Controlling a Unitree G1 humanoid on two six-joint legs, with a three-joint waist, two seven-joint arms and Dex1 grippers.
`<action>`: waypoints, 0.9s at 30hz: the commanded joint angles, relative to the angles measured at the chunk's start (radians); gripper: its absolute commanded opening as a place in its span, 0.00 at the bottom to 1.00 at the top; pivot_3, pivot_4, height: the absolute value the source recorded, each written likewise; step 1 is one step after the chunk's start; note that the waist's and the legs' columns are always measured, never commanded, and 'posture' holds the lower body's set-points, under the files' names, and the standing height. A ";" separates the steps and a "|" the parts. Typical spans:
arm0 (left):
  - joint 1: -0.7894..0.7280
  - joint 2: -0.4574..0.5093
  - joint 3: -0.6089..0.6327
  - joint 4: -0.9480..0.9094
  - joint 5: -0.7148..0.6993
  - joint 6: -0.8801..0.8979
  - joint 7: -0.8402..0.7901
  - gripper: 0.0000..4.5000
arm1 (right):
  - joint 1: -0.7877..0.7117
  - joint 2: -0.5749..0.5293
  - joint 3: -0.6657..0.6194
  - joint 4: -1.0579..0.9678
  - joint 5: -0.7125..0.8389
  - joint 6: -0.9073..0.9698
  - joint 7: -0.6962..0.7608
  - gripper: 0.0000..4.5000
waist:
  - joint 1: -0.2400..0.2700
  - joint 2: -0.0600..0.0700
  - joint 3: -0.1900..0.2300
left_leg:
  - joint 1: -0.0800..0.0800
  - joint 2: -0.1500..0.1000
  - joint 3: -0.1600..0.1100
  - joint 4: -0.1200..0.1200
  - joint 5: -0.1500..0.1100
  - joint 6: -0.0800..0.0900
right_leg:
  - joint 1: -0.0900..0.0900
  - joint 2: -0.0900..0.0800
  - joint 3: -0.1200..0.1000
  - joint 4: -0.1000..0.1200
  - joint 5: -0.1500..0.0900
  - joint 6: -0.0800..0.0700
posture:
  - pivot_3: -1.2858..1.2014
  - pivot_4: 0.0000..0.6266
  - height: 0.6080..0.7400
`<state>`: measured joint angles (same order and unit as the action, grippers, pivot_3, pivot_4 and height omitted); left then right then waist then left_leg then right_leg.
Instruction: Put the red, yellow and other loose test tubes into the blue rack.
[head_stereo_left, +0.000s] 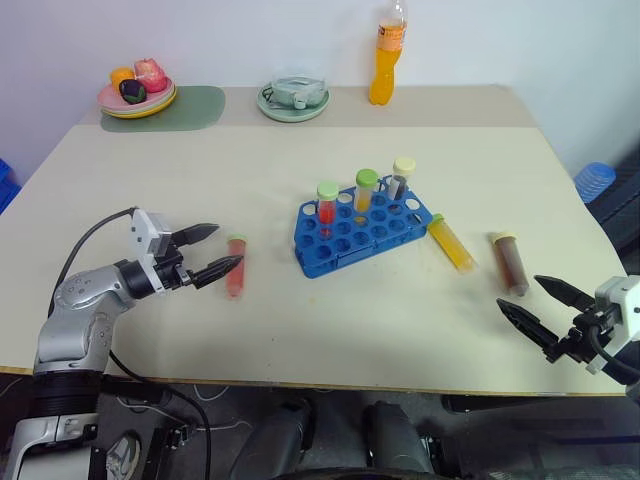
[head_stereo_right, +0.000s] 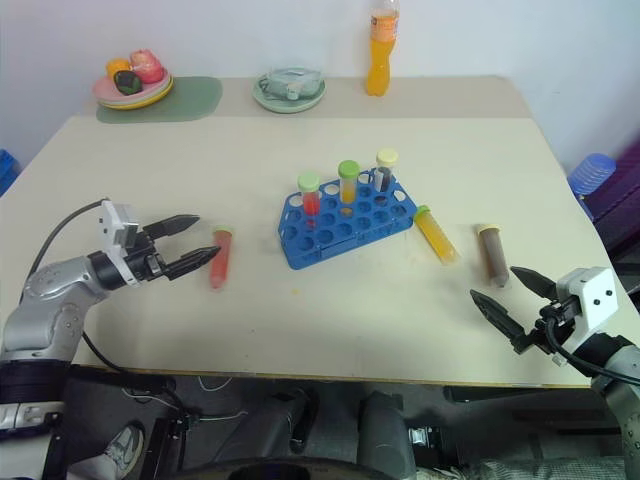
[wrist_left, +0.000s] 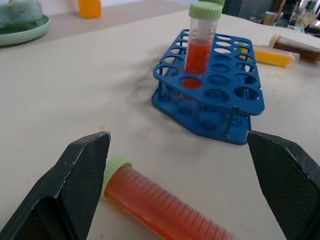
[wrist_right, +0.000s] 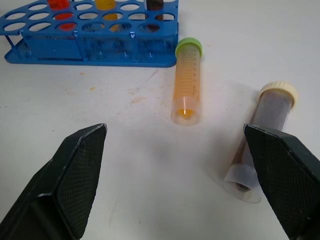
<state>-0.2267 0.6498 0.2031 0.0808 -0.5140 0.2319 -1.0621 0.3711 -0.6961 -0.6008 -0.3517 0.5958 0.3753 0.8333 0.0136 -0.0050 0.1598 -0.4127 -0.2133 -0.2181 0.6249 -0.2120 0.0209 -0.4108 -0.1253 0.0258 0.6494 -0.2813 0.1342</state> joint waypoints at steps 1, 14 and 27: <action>0.022 0.017 0.028 -0.051 -0.018 0.010 0.003 0.99 | -0.013 -0.023 -0.032 -0.046 0.026 0.022 -0.009 1.00 | 0.000 0.000 0.000 | 0.000 0.000 0.000 0.000 0.000 0.000 | 0.000 0.000 0.000 0.000 0.000 0.000 | 0.52 0.24 1.00; 0.040 0.011 0.036 -0.091 -0.037 0.024 0.011 0.99 | -0.069 -0.037 -0.022 -0.070 0.053 0.097 -0.037 1.00 | 0.001 0.000 0.000 | 0.001 0.001 0.001 -0.003 0.000 0.000 | 0.000 0.000 0.001 -0.002 -0.001 -0.002 | 0.52 0.24 1.00; -0.014 -0.003 -0.034 -0.086 -0.052 -0.071 -0.180 0.99 | -0.288 -0.254 0.029 -0.033 0.086 0.622 -0.279 1.00 | 0.000 0.003 0.002 | 0.001 0.001 0.004 -0.003 0.000 0.001 | 0.000 0.000 0.002 -0.002 -0.001 -0.003 | 0.52 0.24 1.00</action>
<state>-0.2159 0.6468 0.1695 0.0238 -0.5369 0.1831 -1.2165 0.1176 -0.9093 -0.5711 -0.3820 0.6891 0.9242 0.5932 0.0136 -0.0019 0.1620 -0.4117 -0.2121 -0.2135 0.6220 -0.2121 0.0216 -0.4115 -0.1259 0.0277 0.6474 -0.2825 0.1313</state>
